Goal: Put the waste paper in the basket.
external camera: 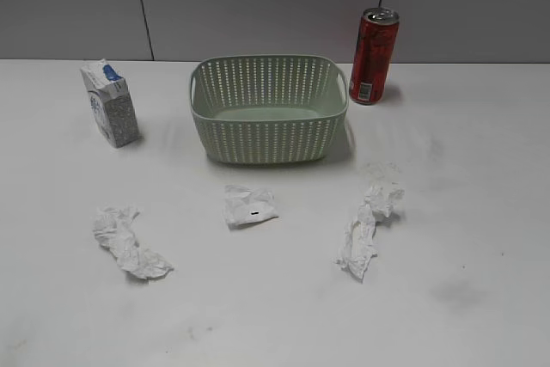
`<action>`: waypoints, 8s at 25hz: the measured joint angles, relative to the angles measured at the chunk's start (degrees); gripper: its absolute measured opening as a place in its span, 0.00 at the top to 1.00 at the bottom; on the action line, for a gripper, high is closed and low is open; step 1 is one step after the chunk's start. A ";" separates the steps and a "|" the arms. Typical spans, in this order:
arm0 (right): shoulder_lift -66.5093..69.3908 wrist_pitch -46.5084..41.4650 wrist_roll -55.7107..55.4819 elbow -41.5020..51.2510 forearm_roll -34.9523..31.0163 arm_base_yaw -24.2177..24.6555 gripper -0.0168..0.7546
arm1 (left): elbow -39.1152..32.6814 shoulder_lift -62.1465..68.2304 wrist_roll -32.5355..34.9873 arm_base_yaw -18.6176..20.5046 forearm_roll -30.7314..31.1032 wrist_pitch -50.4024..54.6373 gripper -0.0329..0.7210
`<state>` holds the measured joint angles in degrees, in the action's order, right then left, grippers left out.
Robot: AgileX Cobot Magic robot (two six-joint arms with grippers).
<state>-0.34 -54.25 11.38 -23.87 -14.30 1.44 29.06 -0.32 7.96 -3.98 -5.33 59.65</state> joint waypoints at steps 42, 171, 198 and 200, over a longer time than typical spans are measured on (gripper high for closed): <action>0.00 0.00 0.00 0.00 0.00 0.00 0.22 | 4.61 53.00 16.37 -0.80 -10.51 -21.00 0.19; 0.00 0.00 0.04 0.00 0.00 0.00 0.22 | 21.25 73.83 15.25 13.79 -5.86 -0.70 0.18; 0.00 0.00 0.04 0.00 -0.04 0.00 0.22 | 1.87 6.90 5.21 13.79 -0.87 4.17 0.19; 0.00 0.00 0.04 0.00 -0.04 0.00 0.22 | 1.76 2.90 2.92 13.79 0.61 3.74 0.19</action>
<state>-0.34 -54.25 11.42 -23.87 -14.35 1.44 30.82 2.58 10.89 9.82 -4.72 63.40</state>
